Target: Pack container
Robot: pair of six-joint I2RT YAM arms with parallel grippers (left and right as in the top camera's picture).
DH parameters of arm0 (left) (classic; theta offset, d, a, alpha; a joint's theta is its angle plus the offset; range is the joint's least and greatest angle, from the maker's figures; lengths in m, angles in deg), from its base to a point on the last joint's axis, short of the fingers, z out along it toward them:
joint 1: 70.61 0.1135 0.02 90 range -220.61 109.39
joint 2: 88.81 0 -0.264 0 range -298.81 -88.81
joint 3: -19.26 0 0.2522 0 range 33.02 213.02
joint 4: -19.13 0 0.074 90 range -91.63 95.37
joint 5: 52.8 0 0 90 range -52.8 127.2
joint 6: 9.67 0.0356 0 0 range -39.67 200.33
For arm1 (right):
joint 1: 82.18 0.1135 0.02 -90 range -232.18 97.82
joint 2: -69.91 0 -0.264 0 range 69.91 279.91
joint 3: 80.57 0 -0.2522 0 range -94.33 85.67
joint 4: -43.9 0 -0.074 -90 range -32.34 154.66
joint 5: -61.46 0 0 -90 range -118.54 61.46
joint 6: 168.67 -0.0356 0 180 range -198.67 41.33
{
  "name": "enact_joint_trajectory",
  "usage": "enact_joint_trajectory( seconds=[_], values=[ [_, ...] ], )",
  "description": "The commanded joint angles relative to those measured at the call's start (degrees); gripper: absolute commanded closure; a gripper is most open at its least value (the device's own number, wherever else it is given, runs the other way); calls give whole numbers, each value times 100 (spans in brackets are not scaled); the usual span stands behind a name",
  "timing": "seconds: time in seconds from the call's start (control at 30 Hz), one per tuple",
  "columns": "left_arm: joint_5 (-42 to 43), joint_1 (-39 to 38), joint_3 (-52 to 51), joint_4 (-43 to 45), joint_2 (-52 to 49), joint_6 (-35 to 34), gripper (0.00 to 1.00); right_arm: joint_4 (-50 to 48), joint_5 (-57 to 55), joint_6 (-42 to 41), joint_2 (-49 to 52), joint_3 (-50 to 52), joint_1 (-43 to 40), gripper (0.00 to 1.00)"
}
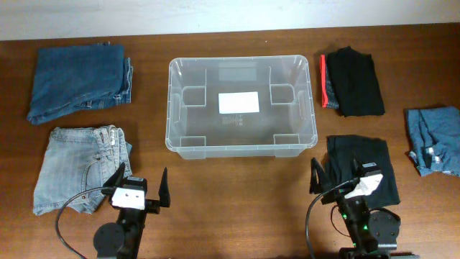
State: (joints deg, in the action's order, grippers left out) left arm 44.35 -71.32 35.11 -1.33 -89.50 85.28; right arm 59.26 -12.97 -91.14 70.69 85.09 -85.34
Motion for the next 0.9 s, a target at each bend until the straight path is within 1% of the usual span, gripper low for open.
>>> enact_joint_trajectory(
  seconds=[0.0, 0.03, 0.1, 0.17, 0.23, 0.3, 0.4, 0.57, 0.6, 0.63, 0.7, 0.73, 0.87],
  values=[
    [76, 28, -24, -7, 28, 52, 1, -275, 782, -282, -52, -133, 52, 2],
    [79, 28, -24, -7, 28, 52, 1, -297, 778, -256, -52, -278, 52, 1],
    [76, 28, -24, -7, 28, 52, 1, -151, 734, 396, -35, -837, 50, 2],
    [76, 28, -24, -7, 28, 52, 1, 411, 160, 761, 20, -1421, 50, 2],
    [76, 28, -24, -9, 28, 52, 1, 1211, -756, 822, 181, -2079, 50, 2],
    [76, 28, -24, -7, 28, 52, 1, 1766, -1386, 824, 457, -2605, 50, 2],
    [76, 28, -24, -7, 28, 52, 1, 2059, -1937, 981, 1143, -3272, 50, 1],
    [76, 28, -24, -9, 28, 52, 1, 2653, -1974, 1180, 2946, -4719, 50, 1],
    [76, 28, -24, -7, 28, 52, 1, 2894, -1797, 1499, 3552, -5222, 46, 1],
    [76, 28, -24, -7, 28, 52, 1, 3084, -1683, 1714, 3932, -5552, 46, 1],
    [76, 28, -24, -7, 28, 52, 1, 3904, -1563, 2098, 5069, -6645, 46, 1],
    [76, 28, -24, -9, 28, 52, 1, 4513, -1565, 2208, 5740, -7357, 44, 1],
    [76, 28, -24, -7, 28, 52, 1, 6387, -1602, 2402, 7731, -9635, 4, 2]
  ],
)
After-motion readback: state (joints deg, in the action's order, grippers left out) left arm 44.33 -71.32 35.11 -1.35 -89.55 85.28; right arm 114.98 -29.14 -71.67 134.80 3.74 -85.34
